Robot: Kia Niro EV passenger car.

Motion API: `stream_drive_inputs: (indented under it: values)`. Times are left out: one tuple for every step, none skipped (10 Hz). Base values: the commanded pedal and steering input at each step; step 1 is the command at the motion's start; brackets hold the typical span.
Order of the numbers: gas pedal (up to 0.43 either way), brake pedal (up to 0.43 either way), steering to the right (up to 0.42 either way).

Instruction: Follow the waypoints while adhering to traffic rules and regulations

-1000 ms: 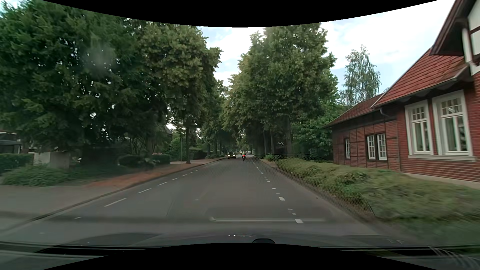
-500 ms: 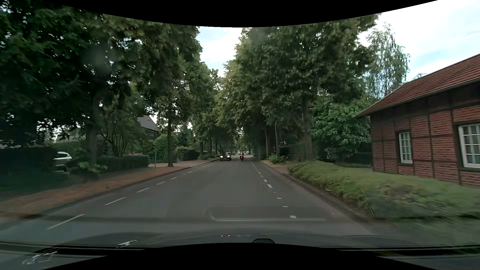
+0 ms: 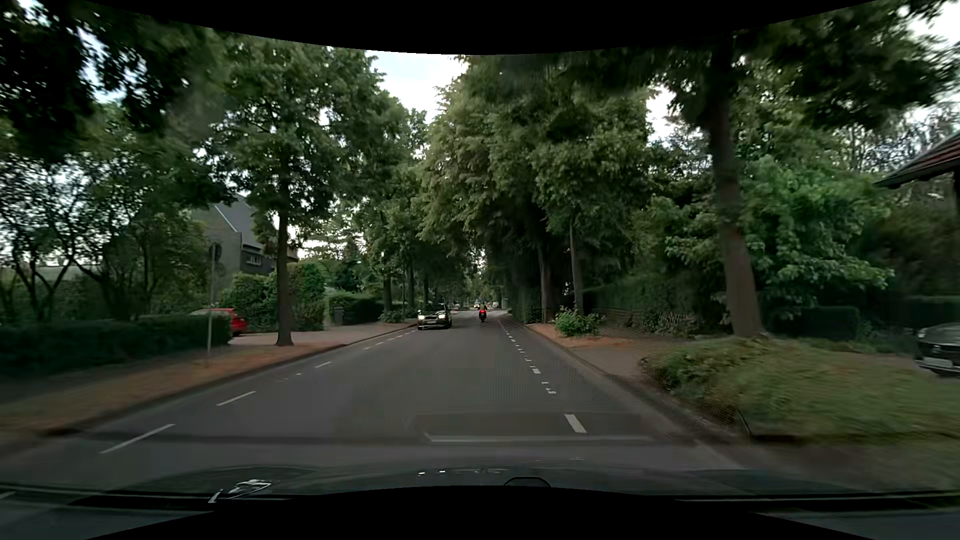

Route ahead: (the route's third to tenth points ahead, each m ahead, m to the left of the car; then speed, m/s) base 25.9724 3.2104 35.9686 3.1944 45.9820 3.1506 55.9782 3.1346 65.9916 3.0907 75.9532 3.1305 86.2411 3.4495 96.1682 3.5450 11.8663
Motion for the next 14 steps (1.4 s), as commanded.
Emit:
stream_drive_inputs:
  values:
    - [0.157,0.000,-0.004]
    - [0.157,0.000,-0.005]
    - [0.157,0.000,-0.005]
    - [0.157,0.000,-0.005]
    - [0.157,0.000,-0.005]
    - [0.157,0.000,-0.005]
    - [0.157,0.000,-0.005]
    - [0.157,0.000,-0.005]
    - [0.157,0.000,-0.005]
    - [0.157,0.000,-0.005]
    - [0.157,0.000,-0.005]
    - [0.157,0.000,-0.003]
    - [0.157,0.000,-0.003]
    - [0.157,0.000,-0.003]
